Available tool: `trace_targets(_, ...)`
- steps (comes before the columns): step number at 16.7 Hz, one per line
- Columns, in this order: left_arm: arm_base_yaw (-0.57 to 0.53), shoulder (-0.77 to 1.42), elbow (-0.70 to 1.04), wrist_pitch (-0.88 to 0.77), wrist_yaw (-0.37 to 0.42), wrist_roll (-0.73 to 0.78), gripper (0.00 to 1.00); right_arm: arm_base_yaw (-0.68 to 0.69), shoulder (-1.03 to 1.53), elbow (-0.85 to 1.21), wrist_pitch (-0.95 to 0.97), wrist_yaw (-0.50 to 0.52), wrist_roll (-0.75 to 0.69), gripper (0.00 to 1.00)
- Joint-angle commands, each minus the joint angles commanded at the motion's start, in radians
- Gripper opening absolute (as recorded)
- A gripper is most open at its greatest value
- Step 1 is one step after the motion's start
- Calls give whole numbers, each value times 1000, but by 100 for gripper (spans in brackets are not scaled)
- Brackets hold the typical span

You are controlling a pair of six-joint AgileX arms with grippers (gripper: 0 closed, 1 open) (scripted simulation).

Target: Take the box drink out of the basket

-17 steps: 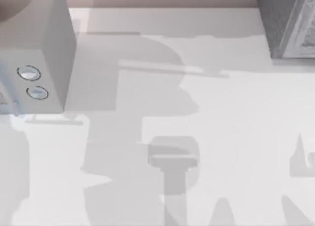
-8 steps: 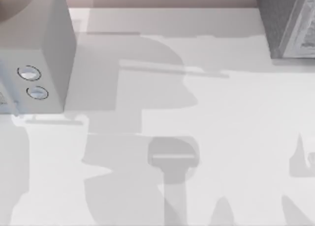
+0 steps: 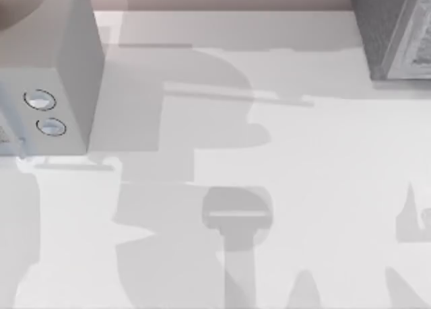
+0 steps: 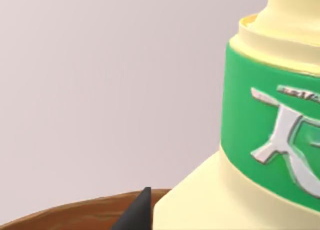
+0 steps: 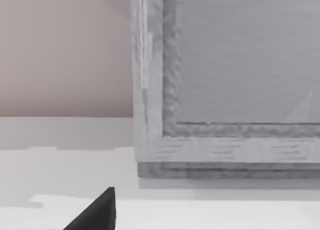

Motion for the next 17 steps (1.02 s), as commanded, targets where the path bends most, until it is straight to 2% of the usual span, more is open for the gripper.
trace_targets(3,0,0,0,0,0,0,2,0,0,0,0,0,0,100)
trace_targets(4,0,0,0,0,0,0,0,0,0,0,0,0,0,100)
trace_targets(13,5,-15,12,-4,-1,2,0,0,0,0,0,0,0,100)
trace_targets(17,-5,-29,123,-9,-42,-13,0,0,0,0,0,0,0,100)
